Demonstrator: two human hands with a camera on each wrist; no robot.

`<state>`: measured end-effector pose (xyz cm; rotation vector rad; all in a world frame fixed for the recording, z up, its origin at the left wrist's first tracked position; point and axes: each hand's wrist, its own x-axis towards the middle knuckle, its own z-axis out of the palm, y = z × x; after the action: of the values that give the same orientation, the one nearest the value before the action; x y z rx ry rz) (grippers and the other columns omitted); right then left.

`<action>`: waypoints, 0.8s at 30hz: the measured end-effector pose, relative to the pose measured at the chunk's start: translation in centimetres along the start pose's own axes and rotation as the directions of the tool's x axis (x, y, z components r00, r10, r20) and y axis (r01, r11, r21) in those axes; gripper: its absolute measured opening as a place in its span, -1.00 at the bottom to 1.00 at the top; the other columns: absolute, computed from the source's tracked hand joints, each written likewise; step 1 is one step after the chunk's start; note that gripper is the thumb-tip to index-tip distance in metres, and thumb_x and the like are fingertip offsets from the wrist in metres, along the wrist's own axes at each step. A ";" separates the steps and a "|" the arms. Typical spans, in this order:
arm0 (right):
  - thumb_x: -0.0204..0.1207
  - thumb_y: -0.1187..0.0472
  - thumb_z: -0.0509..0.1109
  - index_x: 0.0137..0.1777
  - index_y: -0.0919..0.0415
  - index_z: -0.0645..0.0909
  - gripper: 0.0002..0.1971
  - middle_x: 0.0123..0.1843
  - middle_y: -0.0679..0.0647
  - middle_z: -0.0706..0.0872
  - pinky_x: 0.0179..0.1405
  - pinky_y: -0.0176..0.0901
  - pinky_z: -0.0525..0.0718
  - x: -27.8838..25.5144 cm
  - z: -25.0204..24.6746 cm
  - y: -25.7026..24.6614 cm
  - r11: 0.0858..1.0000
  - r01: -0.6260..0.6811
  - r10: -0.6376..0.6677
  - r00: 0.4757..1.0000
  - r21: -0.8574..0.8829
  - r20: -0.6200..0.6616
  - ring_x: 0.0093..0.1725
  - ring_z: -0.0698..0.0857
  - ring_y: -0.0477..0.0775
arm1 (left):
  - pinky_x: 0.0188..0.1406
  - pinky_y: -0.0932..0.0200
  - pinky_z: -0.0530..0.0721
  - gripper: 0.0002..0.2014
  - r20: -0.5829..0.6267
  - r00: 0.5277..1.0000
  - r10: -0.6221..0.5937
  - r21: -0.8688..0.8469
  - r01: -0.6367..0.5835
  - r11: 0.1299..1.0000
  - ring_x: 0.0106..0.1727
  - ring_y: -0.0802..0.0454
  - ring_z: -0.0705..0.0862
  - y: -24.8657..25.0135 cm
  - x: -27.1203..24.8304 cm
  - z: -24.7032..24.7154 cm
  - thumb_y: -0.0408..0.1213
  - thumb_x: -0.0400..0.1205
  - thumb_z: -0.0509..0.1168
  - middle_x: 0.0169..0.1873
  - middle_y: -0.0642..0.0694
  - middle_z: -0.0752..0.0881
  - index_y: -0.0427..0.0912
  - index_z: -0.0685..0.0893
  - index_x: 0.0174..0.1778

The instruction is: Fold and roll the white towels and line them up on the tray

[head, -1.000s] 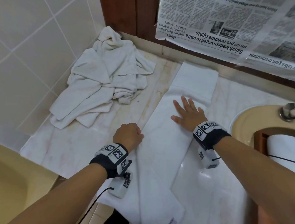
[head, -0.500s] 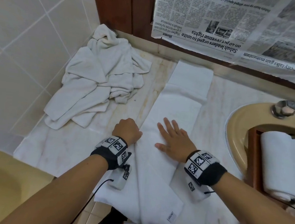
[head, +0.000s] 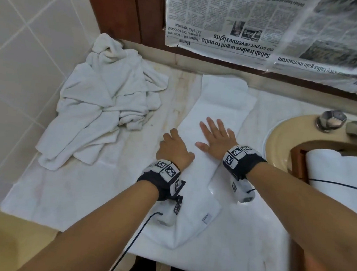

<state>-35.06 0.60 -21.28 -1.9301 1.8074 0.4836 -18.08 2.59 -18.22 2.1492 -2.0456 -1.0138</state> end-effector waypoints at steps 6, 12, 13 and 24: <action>0.60 -0.41 -0.16 0.65 -0.20 -0.40 -0.25 0.66 -0.16 -0.49 0.61 0.21 -0.27 0.4 -0.2 0.1 1.000 -0.005 0.005 1.000 0.014 -0.015 0.66 -0.42 0.05 | 0.16 -0.01 0.54 -0.18 0.018 0.998 0.053 0.069 -0.055 0.996 0.30 -0.17 0.44 -0.1 -3.3 2.3 -0.26 0.44 0.38 0.34 -0.16 0.39 0.00 0.08 0.57; 0.61 -0.40 -0.16 0.66 -0.18 -0.38 -0.26 0.66 -0.15 -0.48 0.61 0.21 -0.25 0.4 -0.2 0.0 1.000 -0.009 0.009 1.000 0.001 -0.027 0.66 -0.41 0.05 | -0.41 0.11 0.47 -0.43 0.062 0.998 -0.009 -0.156 0.019 0.988 -0.31 -0.05 0.57 -2.6 -2.9 -1.3 -0.41 0.48 0.22 -0.25 -0.08 0.55 0.00 0.18 0.35; 0.61 -0.40 -0.17 0.66 -0.17 -0.38 -0.26 0.67 -0.15 -0.48 0.61 0.21 -0.24 0.5 -0.1 0.0 1.000 -0.012 0.012 1.000 -0.006 -0.028 0.66 -0.41 0.05 | -0.36 0.10 0.50 -0.47 0.097 0.994 -0.048 -0.185 0.065 0.980 -0.27 -0.06 0.58 -3.4 -2.7 -2.0 -0.41 0.50 0.21 -0.21 -0.09 0.57 -0.02 0.22 0.35; 0.60 -0.41 -0.16 0.67 -0.21 -0.33 -0.27 0.69 -0.14 -0.41 0.63 0.21 -0.15 1.0 0.2 0.3 1.000 -0.018 0.016 0.995 -0.018 -0.100 0.69 -0.32 0.07 | -0.45 0.22 0.32 -0.82 0.450 0.888 -0.097 -0.231 0.221 0.947 -0.36 -0.07 0.44 -9.9 -5.0 -5.5 -0.40 0.16 0.27 -0.54 -0.06 0.42 -0.17 0.36 -0.55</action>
<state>-35.29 -0.14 -22.03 -1.9851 1.8884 0.4179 -6.46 6.21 -15.93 2.1124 -1.7348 -1.8267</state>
